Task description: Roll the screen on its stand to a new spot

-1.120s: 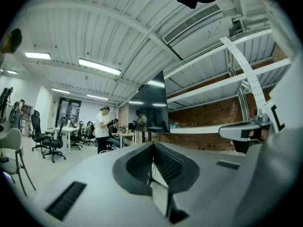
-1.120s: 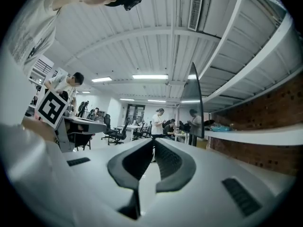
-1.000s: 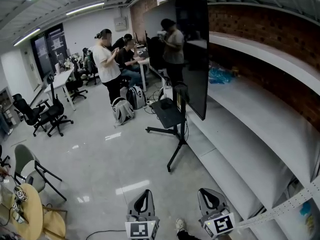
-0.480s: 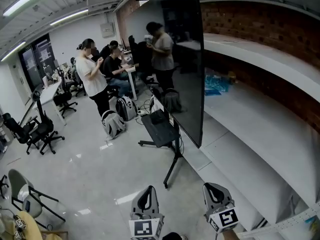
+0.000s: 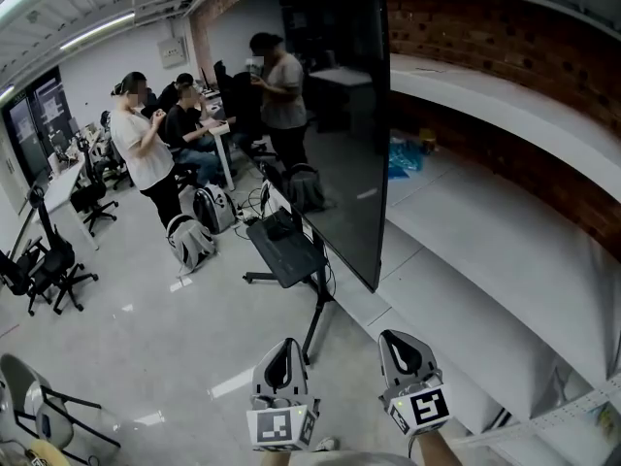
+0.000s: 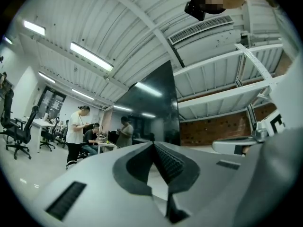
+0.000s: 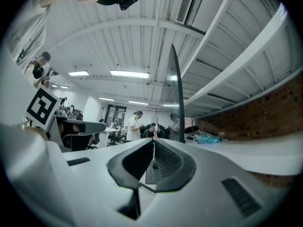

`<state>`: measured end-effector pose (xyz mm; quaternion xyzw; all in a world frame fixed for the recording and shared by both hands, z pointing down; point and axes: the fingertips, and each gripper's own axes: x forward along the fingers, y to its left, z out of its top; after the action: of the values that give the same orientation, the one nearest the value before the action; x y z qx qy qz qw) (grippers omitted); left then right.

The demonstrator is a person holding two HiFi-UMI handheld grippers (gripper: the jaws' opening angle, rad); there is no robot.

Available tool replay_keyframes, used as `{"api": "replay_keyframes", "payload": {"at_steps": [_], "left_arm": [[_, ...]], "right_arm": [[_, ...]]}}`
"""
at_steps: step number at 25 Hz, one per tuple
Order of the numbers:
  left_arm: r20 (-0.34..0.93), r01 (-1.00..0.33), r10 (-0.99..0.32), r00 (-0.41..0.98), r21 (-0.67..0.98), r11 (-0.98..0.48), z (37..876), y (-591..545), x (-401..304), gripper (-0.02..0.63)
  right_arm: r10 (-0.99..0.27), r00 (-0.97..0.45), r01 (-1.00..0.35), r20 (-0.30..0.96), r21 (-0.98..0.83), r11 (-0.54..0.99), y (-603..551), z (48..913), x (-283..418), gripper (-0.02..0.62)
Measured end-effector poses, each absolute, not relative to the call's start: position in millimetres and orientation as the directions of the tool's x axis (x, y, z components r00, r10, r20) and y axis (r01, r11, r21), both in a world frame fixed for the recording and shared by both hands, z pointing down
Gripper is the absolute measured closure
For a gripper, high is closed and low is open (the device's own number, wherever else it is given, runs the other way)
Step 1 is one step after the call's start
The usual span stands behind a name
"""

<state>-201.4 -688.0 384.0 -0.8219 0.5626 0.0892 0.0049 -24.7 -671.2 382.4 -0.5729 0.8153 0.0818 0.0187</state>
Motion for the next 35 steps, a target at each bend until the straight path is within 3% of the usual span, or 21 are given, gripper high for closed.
{"api": "replay_keyframes", "payload": {"at_steps": [4, 8, 9, 10, 11, 13, 16, 19, 24, 35], "left_arm": [[-0.164, -0.912, -0.911, 0.379, 0.097, -0.398, 368.8, -708.3, -190.9, 0.592], [-0.235, -0.835, -0.821, 0.521, 0.061, -0.547, 325.6, -718.5, -159.7, 0.575], [-0.250, -0.808, -0.793, 0.555, 0.062, -0.586, 311.8, -721.0, -151.8, 0.510], [-0.261, -0.781, -0.767, 0.586, 0.071, -0.621, 298.4, -724.5, -143.4, 0.434], [-0.272, -0.756, -0.744, 0.610, 0.081, -0.649, 286.0, -729.3, -134.3, 0.402], [-0.286, -0.728, -0.716, 0.637, 0.084, -0.681, 264.5, -742.6, -115.0, 0.366], [-0.275, -0.697, -0.691, 0.669, 0.091, -0.711, 239.6, -770.6, -82.2, 0.322], [-0.217, -0.663, -0.673, 0.707, 0.128, -0.738, 219.7, -802.1, -46.7, 0.311], [-0.150, -0.718, -0.722, 0.675, 0.091, -0.690, 205.6, -842.5, -7.6, 0.310], [-0.139, -0.860, -0.852, 0.505, 0.006, -0.511, 204.9, -874.6, -0.1, 0.311]], "right_arm": [[-0.924, -0.347, -0.934, -0.163, 0.149, 0.325, -681.2, 363.0, -26.9, 0.572], [-0.882, -0.405, -0.914, -0.241, 0.102, 0.392, -694.9, 329.1, -29.9, 0.571], [-0.873, -0.411, -0.911, -0.262, 0.087, 0.403, -699.8, 318.0, -29.1, 0.552], [-0.866, -0.414, -0.909, -0.281, 0.086, 0.407, -705.3, 306.4, -27.2, 0.463], [-0.861, -0.413, -0.910, -0.298, 0.100, 0.402, -711.1, 295.4, -24.1, 0.379], [-0.859, -0.399, -0.917, -0.320, 0.131, 0.377, -724.6, 278.4, -14.1, 0.343], [-0.873, -0.383, -0.923, -0.301, 0.096, 0.372, -754.1, 275.0, 3.0, 0.334], [-0.897, -0.395, -0.918, -0.199, 0.056, 0.392, -795.3, 299.6, 12.1, 0.334], [-0.909, -0.411, -0.912, -0.075, 0.007, 0.411, -837.9, 338.2, 8.0, 0.334], [-0.897, -0.431, -0.884, -0.095, -0.157, 0.441, -883.6, 356.8, 4.4, 0.334]]}}
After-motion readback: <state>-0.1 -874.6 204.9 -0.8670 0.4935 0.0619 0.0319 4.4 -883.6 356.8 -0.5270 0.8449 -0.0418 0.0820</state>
